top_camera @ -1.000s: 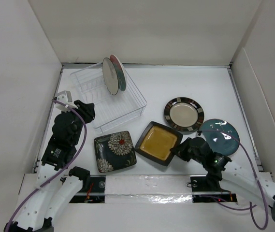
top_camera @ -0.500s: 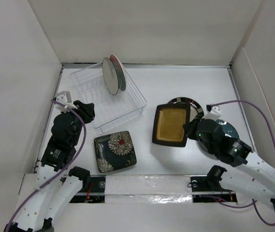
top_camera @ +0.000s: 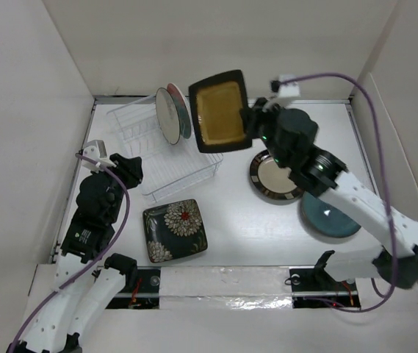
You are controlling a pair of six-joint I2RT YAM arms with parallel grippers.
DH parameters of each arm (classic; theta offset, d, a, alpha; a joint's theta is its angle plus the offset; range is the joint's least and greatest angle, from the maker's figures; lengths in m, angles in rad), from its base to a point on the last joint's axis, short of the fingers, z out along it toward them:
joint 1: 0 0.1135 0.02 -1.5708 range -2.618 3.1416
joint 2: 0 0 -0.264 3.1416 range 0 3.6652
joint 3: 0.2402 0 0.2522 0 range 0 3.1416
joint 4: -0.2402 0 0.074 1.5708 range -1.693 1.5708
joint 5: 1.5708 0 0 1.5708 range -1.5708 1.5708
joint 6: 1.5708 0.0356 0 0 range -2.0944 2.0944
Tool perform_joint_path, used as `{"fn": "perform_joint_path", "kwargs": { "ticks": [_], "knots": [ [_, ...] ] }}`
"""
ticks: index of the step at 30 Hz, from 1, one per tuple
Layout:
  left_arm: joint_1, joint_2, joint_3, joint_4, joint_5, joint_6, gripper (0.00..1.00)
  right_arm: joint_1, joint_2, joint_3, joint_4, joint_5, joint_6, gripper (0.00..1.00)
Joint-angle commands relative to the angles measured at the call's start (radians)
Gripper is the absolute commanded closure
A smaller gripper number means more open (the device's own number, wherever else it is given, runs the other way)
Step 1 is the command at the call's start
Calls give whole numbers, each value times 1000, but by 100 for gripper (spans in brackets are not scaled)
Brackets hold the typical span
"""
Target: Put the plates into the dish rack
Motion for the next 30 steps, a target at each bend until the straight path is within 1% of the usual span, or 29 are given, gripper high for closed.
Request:
{"fn": "perform_joint_path", "kwargs": {
  "ticks": [1,2,3,4,5,7,8,9,11,12,13,15,19,26,30],
  "knots": [
    [-2,-16,27,38,-19,18,72,-26,203,273,213,-152,-140,100],
    [-2,-14,29,38,-23,18,72,-26,257,341,197,-161,-147,100],
    [-2,-11,30,35,-25,20,72,-26,312,411,144,-172,-170,100],
    [-2,-16,29,35,-26,18,72,-37,369,558,115,-180,-178,100],
    [-2,-21,26,35,-25,20,72,-37,479,626,96,-187,-187,100],
    [-2,-28,24,35,-32,18,72,-37,587,761,27,-184,-209,100],
    [-2,-27,27,35,-35,18,72,-37,641,891,4,-174,-213,100],
    [-2,-24,27,35,-39,18,72,-37,738,953,-34,-172,-221,100],
    [-2,-22,26,35,-32,20,72,-37,831,1062,-60,-160,-227,100],
    [-2,-24,26,35,-29,20,72,-37,912,1169,-91,-155,-235,100],
    [-2,-24,26,38,-29,20,72,-37,948,1214,-97,-150,-238,100],
    [-2,-18,27,37,-32,20,72,-37,998,1268,-75,-135,-247,100],
    [-2,-10,23,43,-8,18,72,-28,1079,1262,13,-114,-256,100],
    [-2,-2,24,44,-8,18,72,4,1173,1288,107,-10,-365,100],
    [-2,-1,23,44,-3,17,72,44,1227,1302,171,64,-465,100]
  ]
}}
